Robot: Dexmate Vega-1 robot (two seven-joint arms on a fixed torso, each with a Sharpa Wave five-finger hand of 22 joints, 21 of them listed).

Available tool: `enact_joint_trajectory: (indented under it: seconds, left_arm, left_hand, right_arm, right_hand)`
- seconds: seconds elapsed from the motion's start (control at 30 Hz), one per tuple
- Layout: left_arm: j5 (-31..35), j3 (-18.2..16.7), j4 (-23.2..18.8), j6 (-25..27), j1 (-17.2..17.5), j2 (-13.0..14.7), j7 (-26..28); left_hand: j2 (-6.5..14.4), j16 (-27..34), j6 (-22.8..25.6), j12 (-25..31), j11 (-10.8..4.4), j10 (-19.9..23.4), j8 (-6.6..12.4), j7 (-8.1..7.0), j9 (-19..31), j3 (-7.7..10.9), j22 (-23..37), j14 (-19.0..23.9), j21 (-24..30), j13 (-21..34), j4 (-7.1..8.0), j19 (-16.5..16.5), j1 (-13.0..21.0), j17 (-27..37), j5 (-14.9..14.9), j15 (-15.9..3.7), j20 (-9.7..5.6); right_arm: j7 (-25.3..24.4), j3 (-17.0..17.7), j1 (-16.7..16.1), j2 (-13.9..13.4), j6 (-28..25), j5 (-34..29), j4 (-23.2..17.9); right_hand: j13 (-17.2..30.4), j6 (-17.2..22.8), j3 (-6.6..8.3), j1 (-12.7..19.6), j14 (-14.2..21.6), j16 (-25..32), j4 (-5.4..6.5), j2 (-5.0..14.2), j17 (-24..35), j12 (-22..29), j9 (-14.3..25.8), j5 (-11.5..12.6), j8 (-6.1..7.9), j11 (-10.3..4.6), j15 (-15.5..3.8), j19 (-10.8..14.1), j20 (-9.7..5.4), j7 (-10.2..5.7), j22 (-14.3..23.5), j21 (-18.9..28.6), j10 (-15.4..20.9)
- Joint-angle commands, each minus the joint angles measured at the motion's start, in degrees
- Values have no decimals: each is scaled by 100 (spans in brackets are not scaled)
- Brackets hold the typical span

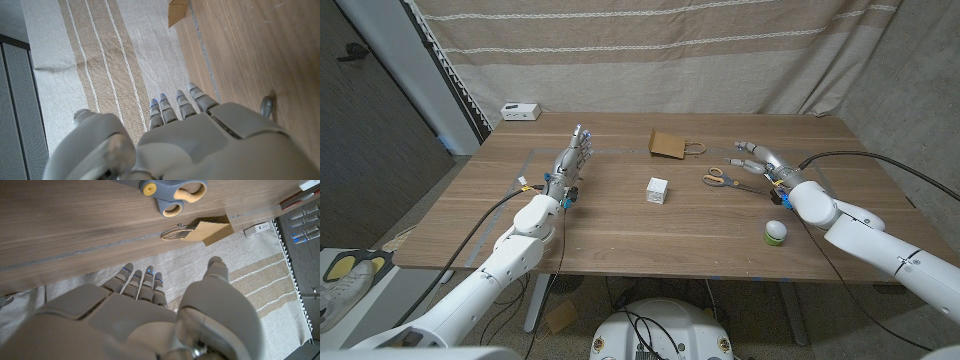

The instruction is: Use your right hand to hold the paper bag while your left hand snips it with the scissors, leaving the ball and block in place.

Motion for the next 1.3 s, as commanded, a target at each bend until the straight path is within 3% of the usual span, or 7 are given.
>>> enact_joint_trajectory:
  seconds: [0.03,0.17,0.3,0.5,0.77,1.3]
  left_arm:
    - [-13,-16,-22,-8,29,30,-14]
    - [-11,-1,1,-15,-5,16,-43]
    - [-1,14,34,-21,-40,7,-69]
    - [31,5,-8,-29,-10,-20,36]
    - [14,-14,-86,9,45,41,25]
    - [15,-16,-90,-30,80,31,23]
  left_hand:
    - [10,18,98,25,-7,36,57,-3,16,-27,19,-18,-21,-3,21,55,-12,10,10,-835,-474]
    - [10,17,109,25,-5,35,61,-2,16,-27,19,-21,-21,-3,21,55,-11,10,10,-829,-476]
    - [10,18,116,27,-2,40,64,-3,16,-27,19,-18,-21,-3,21,55,-10,10,11,-828,-476]
    - [10,18,-312,19,-26,31,-67,57,13,-22,20,-19,-19,-3,20,62,2,10,16,-850,-484]
    - [16,18,-143,23,-21,38,26,110,13,-16,20,-17,-19,-4,18,65,15,9,20,-851,-495]
    - [19,24,-115,30,-32,57,41,89,11,-14,19,-1,-19,-4,19,67,20,9,22,-852,-494]
  right_arm:
    - [23,-22,-70,-90,-264,-99,-178]
    - [71,-43,-63,-144,-330,-147,-223]
    - [91,-60,-56,-167,-358,-182,-239]
    - [97,-130,-35,-200,-510,-335,-316]
    - [132,-221,5,-262,-712,-568,-438]
    - [185,-283,18,-320,-973,-787,-573]
  right_hand:
    - [17,32,11,60,65,32,17,-1,41,-17,18,34,13,68,-32,34,85,87,21,25,-4]
    - [14,24,10,62,79,40,27,4,52,-44,20,33,4,82,-7,76,25,75,28,42,-59]
    - [14,-27,11,81,142,64,29,3,64,-78,21,34,-21,48,-109,82,-68,61,29,39,-132]
    - [16,-97,15,95,160,71,31,8,73,-99,22,36,-49,31,-90,71,-47,41,31,33,-182]
    - [21,-107,16,108,312,131,40,15,94,-87,24,38,-49,24,-166,146,9,53,40,62,-147]
    - [34,55,1,159,654,247,44,-15,143,41,20,45,5,-5,-254,581,-92,213,54,209,212]
